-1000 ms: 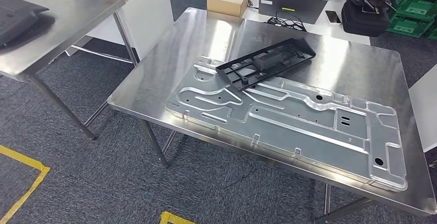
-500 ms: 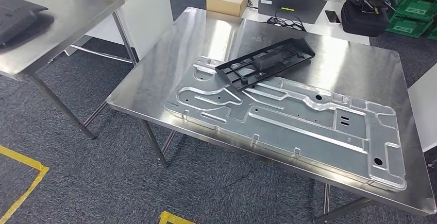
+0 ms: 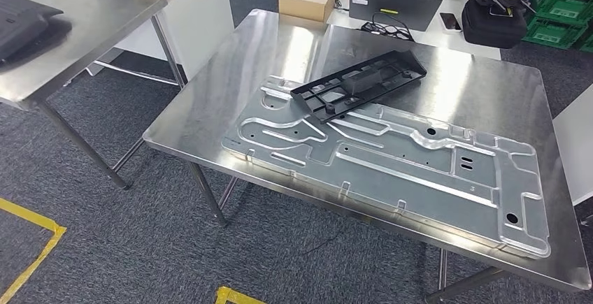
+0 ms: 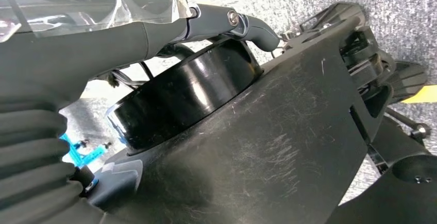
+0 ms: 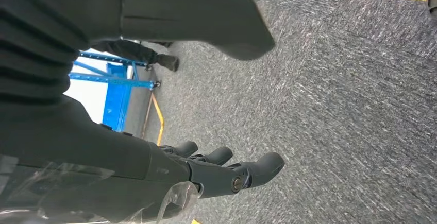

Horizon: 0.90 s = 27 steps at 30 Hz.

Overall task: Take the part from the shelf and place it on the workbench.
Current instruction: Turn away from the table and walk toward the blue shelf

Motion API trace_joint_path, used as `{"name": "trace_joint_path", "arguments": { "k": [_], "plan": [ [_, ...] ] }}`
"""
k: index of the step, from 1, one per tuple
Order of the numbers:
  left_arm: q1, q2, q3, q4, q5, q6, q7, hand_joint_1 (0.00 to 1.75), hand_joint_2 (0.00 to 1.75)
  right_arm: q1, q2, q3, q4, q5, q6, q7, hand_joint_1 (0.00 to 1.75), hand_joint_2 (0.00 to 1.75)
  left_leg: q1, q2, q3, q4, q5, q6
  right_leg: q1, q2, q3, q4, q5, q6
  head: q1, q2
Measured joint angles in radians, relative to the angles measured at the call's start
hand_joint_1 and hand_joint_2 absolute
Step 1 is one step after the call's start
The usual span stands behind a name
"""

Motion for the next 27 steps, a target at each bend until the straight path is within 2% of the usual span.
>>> {"name": "trace_joint_path", "arguments": {
  "k": [5, 15, 23, 26, 27],
  "plan": [
    [-0.003, 0.001, -0.003, 0.0, -0.018, 0.0, 0.026, 0.0, 1.75, 0.001, 0.008, -0.022, 0.0, -0.011, -0.01, -0.018, 0.0, 1.75, 0.0, 0.001, 0.0, 0.0, 0.0, 0.0, 0.0, 0.001, 0.0, 0.0, 0.0, 0.0, 0.0, 0.0],
    [-0.008, 0.003, -0.014, 0.0, -0.026, 0.011, 0.053, 0.0, 1.75, 0.003, 0.032, -0.07, -0.002, -0.093, -0.124, -0.162, 0.0, 1.75, 0.0, 0.001, -0.002, 0.0, 0.0, 0.0, 0.0, 0.001, -0.003, 0.001, 0.0, 0.0, 0.0, 0.0],
    [-0.008, 0.003, -0.014, 0.0, -0.023, 0.011, 0.053, 0.0, 1.75, 0.003, 0.043, -0.089, -0.002, -0.105, -0.161, -0.185, 0.0, 1.75, 0.0, 0.001, -0.003, 0.0, 0.0, 0.0, 0.0, 0.001, -0.004, 0.002, 0.0, 0.0, 0.0, 0.0],
    [-0.009, 0.003, -0.015, 0.0, -0.029, 0.014, 0.053, 0.0, 1.75, 0.003, 0.047, -0.093, -0.002, -0.106, -0.178, -0.182, 0.0, 0.44, 0.0, 0.001, -0.003, 0.0, 0.0, 0.0, 0.0, 0.001, -0.005, 0.002, 0.0, 0.0, 0.0, 0.0],
    [-0.009, 0.003, -0.015, 0.0, -0.031, 0.015, 0.053, 0.0, 1.31, 0.003, 0.049, -0.094, -0.002, -0.109, -0.178, -0.179, 0.0, 0.0, 0.0, 0.001, -0.003, 0.0, 0.0, 0.0, 0.0, 0.001, -0.005, 0.002, 0.0, 0.0, 0.0, 0.0]
  ]
}}
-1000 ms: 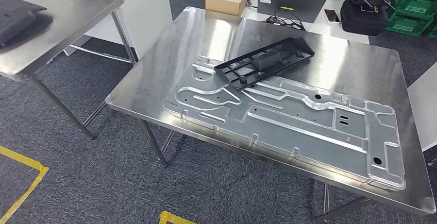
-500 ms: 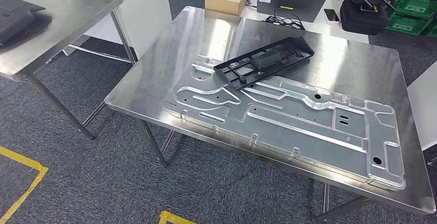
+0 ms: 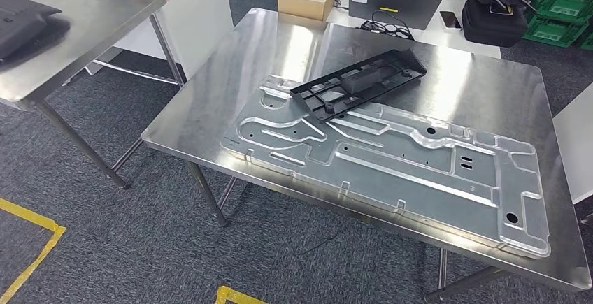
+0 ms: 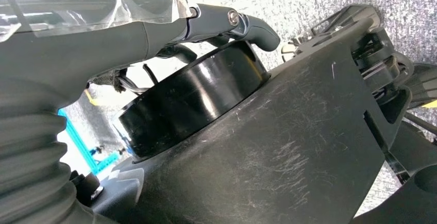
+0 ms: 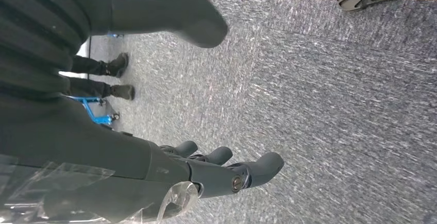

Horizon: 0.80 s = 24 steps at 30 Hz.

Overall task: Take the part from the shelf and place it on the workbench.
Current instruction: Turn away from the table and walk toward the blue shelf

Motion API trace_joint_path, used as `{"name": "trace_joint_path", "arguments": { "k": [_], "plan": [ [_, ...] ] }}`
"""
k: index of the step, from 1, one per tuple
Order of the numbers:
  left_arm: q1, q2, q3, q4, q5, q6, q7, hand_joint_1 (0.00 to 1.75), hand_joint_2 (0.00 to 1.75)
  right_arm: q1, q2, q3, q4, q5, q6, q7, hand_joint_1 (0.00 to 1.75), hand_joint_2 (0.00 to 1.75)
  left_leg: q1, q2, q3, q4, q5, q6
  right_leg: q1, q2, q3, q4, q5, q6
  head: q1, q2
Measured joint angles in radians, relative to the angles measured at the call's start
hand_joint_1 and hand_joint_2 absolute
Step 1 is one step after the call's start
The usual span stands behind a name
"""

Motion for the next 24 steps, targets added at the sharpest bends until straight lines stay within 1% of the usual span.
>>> {"name": "trace_joint_path", "arguments": {
  "k": [2, 3, 6, 10, 16, 17, 20, 21, 24],
  "plan": [
    [0.001, 0.0, -0.002, 0.0, -0.004, 0.003, -0.001, 0.0, 0.44, 0.0, 0.004, -0.002, 0.0, -0.012, 0.014, 0.001, 0.0, 0.0, 0.0, 0.0, 0.0, 0.0, 0.0, 0.0, 0.0, 0.0, 0.0, 0.0, 0.0, 0.0, 0.0, 0.0],
    [0.003, 0.0, -0.003, 0.0, -0.004, 0.005, -0.002, 0.0, 0.44, 0.0, 0.006, -0.003, 0.0, -0.021, 0.026, -0.003, 0.0, 0.0, 0.0, 0.0, 0.0, 0.0, 0.0, 0.0, 0.0, 0.0, 0.0, 0.0, 0.0, 0.0, 0.0, 0.0],
    [0.007, 0.001, -0.005, 0.0, -0.002, 0.01, -0.004, 0.0, 1.75, 0.001, 0.013, -0.006, 0.0, -0.048, 0.057, -0.023, 0.0, 0.0, 0.0, 0.001, -0.001, 0.0, 0.001, -0.001, 0.0, 0.001, -0.002, 0.0, 0.0, 0.0, 0.0, 0.0],
    [0.003, 0.001, -0.005, 0.0, -0.001, 0.01, -0.007, 0.0, 1.75, 0.001, 0.022, -0.016, 0.0, -0.077, 0.075, -0.043, 0.0, 1.75, 0.0, 0.001, -0.002, 0.0, 0.001, -0.002, 0.0, 0.001, -0.003, 0.001, 0.0, 0.0, 0.0, 0.0],
    [0.001, 0.004, -0.005, 0.0, -0.005, 0.011, -0.007, 0.0, 1.75, 0.001, 0.027, -0.02, 0.0, -0.091, 0.079, -0.063, 0.0, 1.75, 0.0, 0.001, -0.003, 0.0, 0.001, -0.002, 0.0, 0.001, -0.004, 0.001, 0.0, 0.0, 0.0, 0.0],
    [0.001, 0.005, -0.005, 0.0, -0.005, 0.011, -0.007, 0.0, 1.75, 0.001, 0.027, -0.02, 0.0, -0.092, 0.079, -0.063, 0.0, 1.31, 0.0, 0.001, -0.003, 0.0, 0.001, -0.002, 0.0, 0.001, -0.004, 0.001, 0.0, 0.0, 0.0, 0.0],
    [0.002, 0.006, -0.005, 0.0, -0.004, 0.011, -0.006, 0.0, 0.44, 0.001, 0.029, -0.02, 0.0, -0.092, 0.078, -0.064, 0.0, 0.0, 0.0, 0.001, -0.003, 0.0, 0.001, -0.002, 0.0, 0.001, -0.004, 0.001, 0.0, 0.0, 0.0, 0.0],
    [0.003, 0.007, -0.005, 0.0, -0.004, 0.011, -0.006, 0.0, 0.0, 0.001, 0.03, -0.02, 0.0, -0.092, 0.079, -0.064, 0.0, 0.0, 0.001, 0.001, -0.003, 0.0, 0.001, -0.002, 0.001, 0.001, -0.004, 0.001, 0.0, 0.0, 0.0, 0.0],
    [0.009, 0.009, -0.005, 0.0, -0.004, 0.011, -0.005, 0.0, 0.0, 0.001, 0.031, -0.02, 0.0, -0.093, 0.085, -0.074, 0.0, 0.0, 0.001, 0.001, -0.003, 0.0, 0.001, -0.002, 0.001, 0.001, -0.005, 0.001, 0.0, 0.0, 0.0, 0.0]
  ]
}}
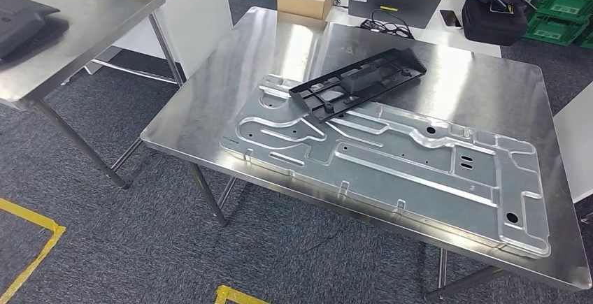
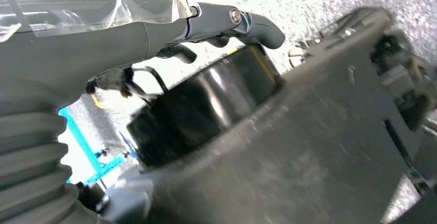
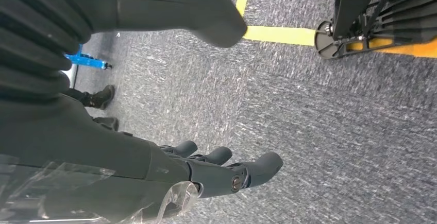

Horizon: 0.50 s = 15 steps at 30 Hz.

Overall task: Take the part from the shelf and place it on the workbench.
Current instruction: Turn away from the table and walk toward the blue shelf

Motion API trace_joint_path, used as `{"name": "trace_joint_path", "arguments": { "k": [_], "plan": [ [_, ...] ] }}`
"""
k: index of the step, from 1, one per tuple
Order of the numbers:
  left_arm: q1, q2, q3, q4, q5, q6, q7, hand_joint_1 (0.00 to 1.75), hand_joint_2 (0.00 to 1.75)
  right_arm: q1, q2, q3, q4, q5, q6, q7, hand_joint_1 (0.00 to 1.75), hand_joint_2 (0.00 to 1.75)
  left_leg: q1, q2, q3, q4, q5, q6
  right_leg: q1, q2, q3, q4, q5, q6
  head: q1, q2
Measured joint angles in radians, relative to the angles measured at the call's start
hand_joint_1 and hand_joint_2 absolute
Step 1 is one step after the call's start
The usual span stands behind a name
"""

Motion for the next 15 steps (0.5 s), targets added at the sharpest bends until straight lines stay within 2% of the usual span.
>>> {"name": "trace_joint_path", "arguments": {
  "k": [9, 15],
  "plan": [
    [0.008, 0.01, 0.0, 0.0, 0.005, 0.0, 0.002, 0.0, 0.0, 0.0, 0.008, 0.0, 0.0, 0.006, 0.012, -0.041, 0.0, 0.0, -0.002, 0.001, -0.002, 0.005, -0.002, -0.001, -0.001, 0.0, 0.0, 0.0, 0.001, 0.001, 0.0, 0.0],
    [0.012, 0.019, 0.0, 0.0, 0.007, -0.001, 0.002, 0.0, 0.0, 0.0, 0.02, 0.001, -0.001, 0.022, 0.023, -0.056, 0.0, 0.0, -0.004, 0.0, -0.007, 0.012, -0.003, 0.006, -0.003, 0.0, 0.001, -0.002, 0.005, 0.008, 0.0, 0.0]
  ]
}}
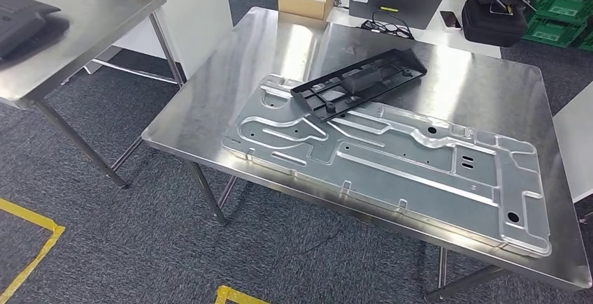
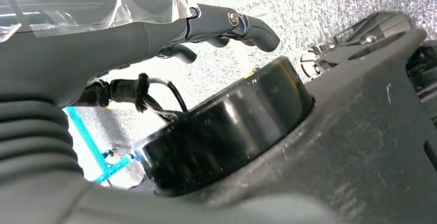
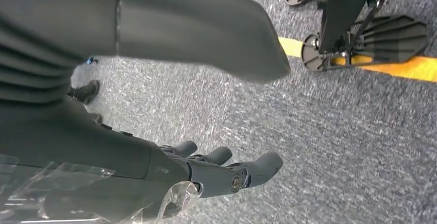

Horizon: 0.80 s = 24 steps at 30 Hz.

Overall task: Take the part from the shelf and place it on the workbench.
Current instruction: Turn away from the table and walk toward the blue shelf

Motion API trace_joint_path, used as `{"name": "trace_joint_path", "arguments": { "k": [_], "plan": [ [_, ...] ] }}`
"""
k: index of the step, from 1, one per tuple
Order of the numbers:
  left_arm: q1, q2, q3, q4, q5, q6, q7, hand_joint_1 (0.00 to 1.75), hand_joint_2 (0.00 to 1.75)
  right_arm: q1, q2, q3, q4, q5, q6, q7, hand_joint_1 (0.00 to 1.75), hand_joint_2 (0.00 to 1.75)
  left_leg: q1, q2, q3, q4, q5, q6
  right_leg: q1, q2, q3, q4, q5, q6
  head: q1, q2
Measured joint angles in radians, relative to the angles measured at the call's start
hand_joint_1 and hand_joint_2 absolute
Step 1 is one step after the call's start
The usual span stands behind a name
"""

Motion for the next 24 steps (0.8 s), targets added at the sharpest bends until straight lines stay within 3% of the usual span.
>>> {"name": "trace_joint_path", "arguments": {
  "k": [2, 3, 6, 7, 8, 9, 10, 12, 14, 16, 18, 20, 22, 23, 24],
  "plan": [
    [0.0, 0.002, 0.0, 0.0, 0.0, -0.001, -0.001, 0.0, 0.0, -0.001, 0.003, 0.0, -0.001, -0.001, 0.007, 0.001, 0.0, 0.0, 0.006, -0.001, 0.002, -0.004, 0.005, 0.007, -0.001, -0.001, -0.007, 0.021, -0.017, 0.003, 0.0, 0.0],
    [0.001, 0.003, 0.0, 0.0, 0.0, -0.002, -0.002, 0.0, 0.0, -0.001, 0.004, 0.001, -0.001, -0.001, 0.01, 0.001, 0.0, 0.0, 0.01, -0.001, 0.003, -0.005, 0.008, 0.01, -0.001, -0.001, -0.024, 0.063, -0.045, 0.003, 0.0, 0.0],
    [0.003, 0.005, 0.0, 0.0, 0.002, -0.006, -0.004, 0.0, 0.0, 0.0, 0.008, 0.001, -0.002, -0.005, 0.02, 0.004, 0.0, 0.0, 0.011, -0.007, 0.002, -0.005, 0.01, 0.013, 0.001, 0.0, -0.122, 0.288, -0.155, 0.002, 0.0, 0.0],
    [0.004, 0.006, 0.0, 0.0, 0.002, -0.008, -0.005, 0.0, 0.0, 0.001, 0.008, 0.001, -0.002, -0.007, 0.022, 0.004, 0.0, 0.0, 0.01, -0.011, 0.002, -0.005, 0.01, 0.012, 0.001, 0.0, -0.144, 0.337, -0.17, 0.002, 0.0, 0.0],
    [0.005, 0.006, 0.0, 0.0, 0.003, -0.01, -0.005, 0.0, 0.0, 0.001, 0.009, 0.001, -0.002, -0.008, 0.024, 0.005, 0.0, 0.0, 0.01, -0.017, 0.003, -0.004, 0.009, 0.012, 0.002, 0.0, -0.146, 0.344, -0.164, 0.0, 0.0, 0.0],
    [0.005, 0.006, 0.0, 0.0, 0.003, -0.011, -0.006, 0.0, 0.0, 0.002, 0.009, 0.001, -0.002, -0.008, 0.026, 0.005, 0.0, 0.0, 0.01, -0.026, 0.004, -0.004, 0.008, 0.01, 0.002, 0.002, -0.127, 0.307, -0.139, -0.002, 0.0, 0.0],
    [0.005, 0.007, 0.0, 0.0, 0.003, -0.012, -0.006, 0.0, 0.0, 0.003, 0.009, 0.001, -0.002, -0.008, 0.027, 0.005, 0.0, 0.0, 0.012, -0.036, 0.007, -0.004, 0.007, 0.008, 0.002, 0.011, -0.09, 0.236, -0.102, -0.006, 0.0, 0.0],
    [0.003, 0.007, 0.0, 0.0, 0.002, -0.014, -0.006, 0.0, 0.0, 0.006, 0.01, 0.002, -0.002, -0.009, 0.031, 0.005, 0.0, 0.0, 0.013, -0.054, 0.008, -0.003, 0.002, -0.002, 0.002, 0.052, -0.015, 0.088, -0.049, -0.015, 0.0, 0.0],
    [0.001, 0.007, 0.0, 0.0, 0.0, -0.017, -0.007, 0.0, 0.0, 0.006, 0.01, 0.002, -0.002, -0.011, 0.037, 0.005, 0.0, 0.0, 0.017, -0.068, 0.002, -0.003, 0.001, -0.016, 0.006, 0.078, 0.014, 0.027, -0.044, -0.023, 0.0, 0.0],
    [0.002, 0.007, 0.0, 0.0, -0.001, -0.02, -0.008, 0.0, 0.0, 0.002, 0.011, 0.002, -0.004, -0.014, 0.043, 0.007, 0.0, 0.0, 0.023, -0.079, -0.001, -0.006, 0.001, -0.031, 0.01, 0.061, 0.019, 0.019, -0.045, -0.032, 0.001, 0.0],
    [0.002, 0.008, 0.0, 0.0, -0.001, -0.021, -0.009, 0.0, 0.0, 0.002, 0.014, 0.002, -0.006, -0.017, 0.047, 0.009, 0.0, 0.0, 0.023, -0.054, -0.019, 0.03, -0.022, -0.044, 0.008, 0.035, 0.029, 0.007, -0.044, -0.046, 0.0, 0.0],
    [0.0, 0.008, 0.0, 0.0, -0.001, -0.021, -0.011, 0.0, 0.0, 0.005, 0.015, 0.003, -0.007, -0.019, 0.05, 0.012, 0.0, 0.0, 0.023, -0.016, -0.085, 0.156, -0.08, -0.052, 0.008, 0.007, 0.037, 0.0, -0.046, -0.057, 0.0, 0.0],
    [0.0, 0.009, 0.0, 0.0, -0.001, -0.021, -0.013, 0.0, 0.0, 0.006, 0.015, 0.004, -0.007, -0.02, 0.053, 0.014, 0.0, 0.0, 0.027, -0.005, -0.167, 0.299, -0.122, -0.059, 0.007, -0.016, 0.041, 0.001, -0.051, -0.062, 0.0, 0.0],
    [0.002, 0.01, 0.0, 0.0, -0.001, -0.021, -0.014, 0.0, 0.0, 0.006, 0.015, 0.006, -0.007, -0.02, 0.054, 0.015, 0.0, 0.0, 0.03, -0.002, -0.187, 0.324, -0.116, -0.063, 0.005, -0.027, 0.045, 0.001, -0.054, -0.061, 0.0, 0.0],
    [0.003, 0.011, 0.0, 0.0, -0.001, -0.021, -0.014, 0.0, 0.0, 0.005, 0.015, 0.007, -0.007, -0.02, 0.055, 0.016, 0.0, 0.0, 0.035, 0.002, -0.186, 0.306, -0.09, -0.068, 0.002, -0.036, 0.05, 0.001, -0.058, -0.058, 0.0, 0.0]
  ]
}}
